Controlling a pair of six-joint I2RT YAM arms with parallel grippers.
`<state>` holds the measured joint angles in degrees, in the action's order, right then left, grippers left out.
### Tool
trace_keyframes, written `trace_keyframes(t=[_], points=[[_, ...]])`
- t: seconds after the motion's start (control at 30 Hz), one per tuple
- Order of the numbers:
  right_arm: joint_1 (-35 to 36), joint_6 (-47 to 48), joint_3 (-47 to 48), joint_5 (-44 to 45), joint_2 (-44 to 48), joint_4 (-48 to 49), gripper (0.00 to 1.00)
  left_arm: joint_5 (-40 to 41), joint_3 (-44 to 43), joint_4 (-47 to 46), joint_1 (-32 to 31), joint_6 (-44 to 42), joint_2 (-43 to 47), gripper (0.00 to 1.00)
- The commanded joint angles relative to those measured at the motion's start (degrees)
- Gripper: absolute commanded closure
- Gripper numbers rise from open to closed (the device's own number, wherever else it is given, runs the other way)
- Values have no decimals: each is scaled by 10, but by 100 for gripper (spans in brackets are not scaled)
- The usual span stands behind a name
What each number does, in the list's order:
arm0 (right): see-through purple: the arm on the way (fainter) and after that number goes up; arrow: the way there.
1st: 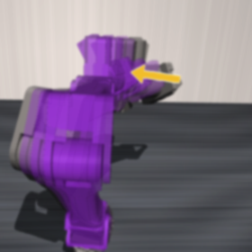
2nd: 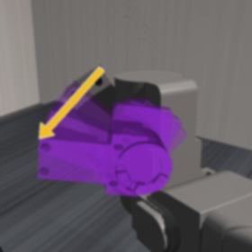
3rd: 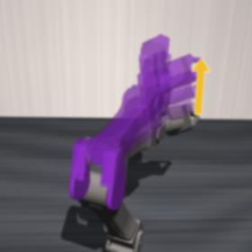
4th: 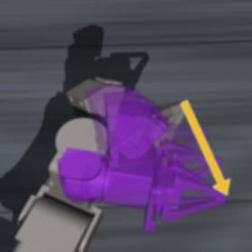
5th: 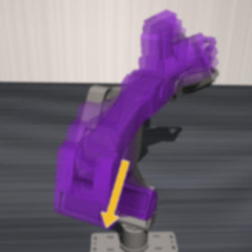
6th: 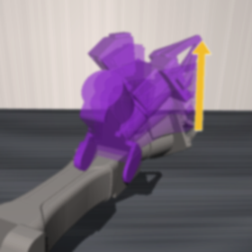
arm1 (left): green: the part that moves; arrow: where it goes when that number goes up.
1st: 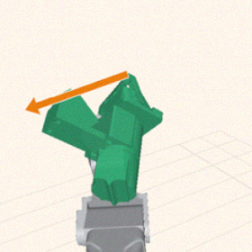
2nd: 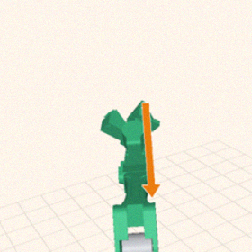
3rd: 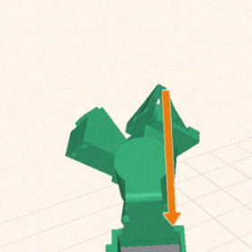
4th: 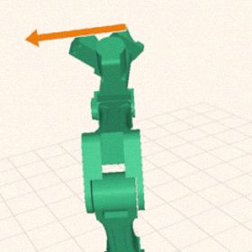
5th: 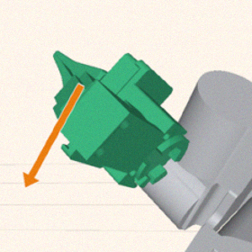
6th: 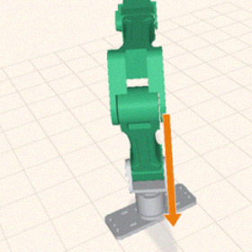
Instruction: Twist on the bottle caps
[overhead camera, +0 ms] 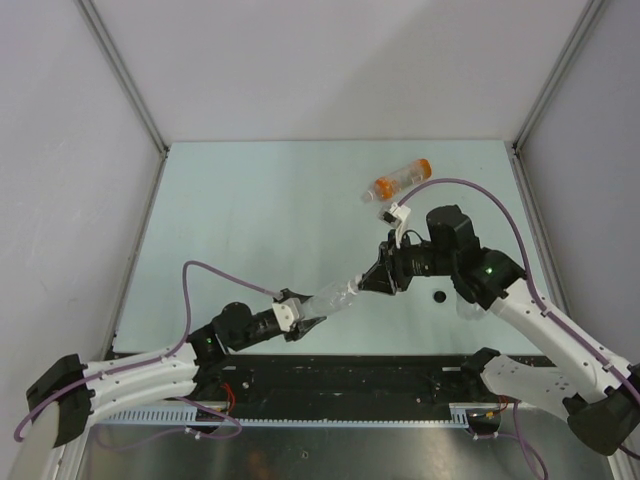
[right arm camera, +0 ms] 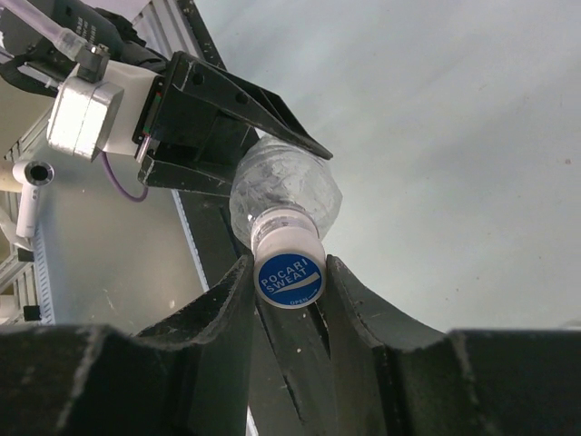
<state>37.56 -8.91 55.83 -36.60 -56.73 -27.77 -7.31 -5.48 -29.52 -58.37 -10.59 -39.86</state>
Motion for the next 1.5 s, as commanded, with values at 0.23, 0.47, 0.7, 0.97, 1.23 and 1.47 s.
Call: trace_keyframes(t=[0.23,0.47,0.7,0.97,1.23,1.47], points=[[4,0,1,-9,4,-10,71,-17,-37,-39,2,-6,-25,100],[4,-5,1,-6,-5,-20,71,-16,-34,-40,2,-4,-3,100],[12,-6,2,-61,-25,5,71,-32,-38,-40,2,-17,12,100],[39,-10,2,-39,-47,-1,72,-33,-72,-39,2,-47,-3,100],[60,31,2,-14,-47,-33,79,-61,-105,-38,1,-78,-28,100],[97,62,1,-2,-35,-37,82,-86,-118,-38,2,-51,-19,100]])
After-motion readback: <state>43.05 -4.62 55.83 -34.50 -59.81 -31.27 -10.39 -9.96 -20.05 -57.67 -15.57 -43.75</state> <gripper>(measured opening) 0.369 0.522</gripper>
